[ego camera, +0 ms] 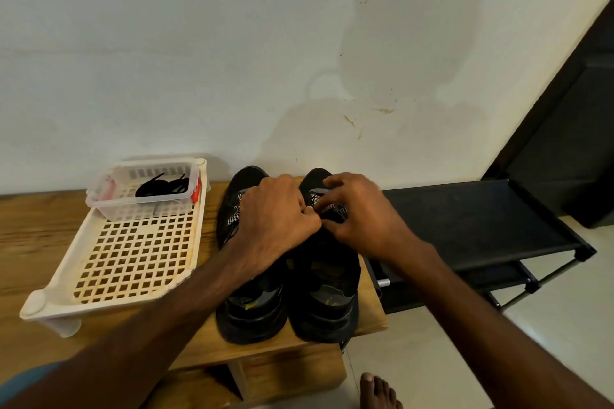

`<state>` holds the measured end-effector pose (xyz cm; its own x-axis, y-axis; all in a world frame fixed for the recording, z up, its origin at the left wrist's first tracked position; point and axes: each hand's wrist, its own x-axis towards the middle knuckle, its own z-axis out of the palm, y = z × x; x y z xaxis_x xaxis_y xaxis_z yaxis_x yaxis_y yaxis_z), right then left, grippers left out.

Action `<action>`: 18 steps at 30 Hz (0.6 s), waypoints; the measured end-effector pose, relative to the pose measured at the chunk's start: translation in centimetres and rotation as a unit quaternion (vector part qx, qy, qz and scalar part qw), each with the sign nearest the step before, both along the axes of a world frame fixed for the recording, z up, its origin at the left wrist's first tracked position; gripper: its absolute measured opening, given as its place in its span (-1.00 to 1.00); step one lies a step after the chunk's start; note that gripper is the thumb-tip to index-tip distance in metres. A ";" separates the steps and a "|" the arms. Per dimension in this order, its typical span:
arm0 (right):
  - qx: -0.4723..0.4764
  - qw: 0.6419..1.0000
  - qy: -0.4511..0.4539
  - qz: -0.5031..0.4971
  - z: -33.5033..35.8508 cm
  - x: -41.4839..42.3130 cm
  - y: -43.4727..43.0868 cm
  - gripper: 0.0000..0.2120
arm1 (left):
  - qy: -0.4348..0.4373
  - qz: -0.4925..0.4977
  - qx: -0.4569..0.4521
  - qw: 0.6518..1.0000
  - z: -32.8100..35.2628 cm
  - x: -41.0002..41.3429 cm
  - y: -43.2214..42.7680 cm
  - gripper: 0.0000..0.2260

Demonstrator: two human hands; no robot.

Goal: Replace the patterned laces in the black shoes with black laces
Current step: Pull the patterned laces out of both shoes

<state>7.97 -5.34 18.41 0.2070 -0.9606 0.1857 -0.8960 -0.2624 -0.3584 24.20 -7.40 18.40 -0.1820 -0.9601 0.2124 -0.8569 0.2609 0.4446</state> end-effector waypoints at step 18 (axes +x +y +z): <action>-0.045 0.970 0.059 -0.231 1.5 -4.1 -0.4 -0.85 | -0.045 0.018 -0.029 0.998 0.1 -0.5 0.2 -0.78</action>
<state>3.86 -5.77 19.86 -0.2169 -0.9369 0.2741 -0.9586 0.1512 -0.2414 23.73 -7.20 18.54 -0.1694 -0.9527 0.2522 -0.9020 0.2530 0.3497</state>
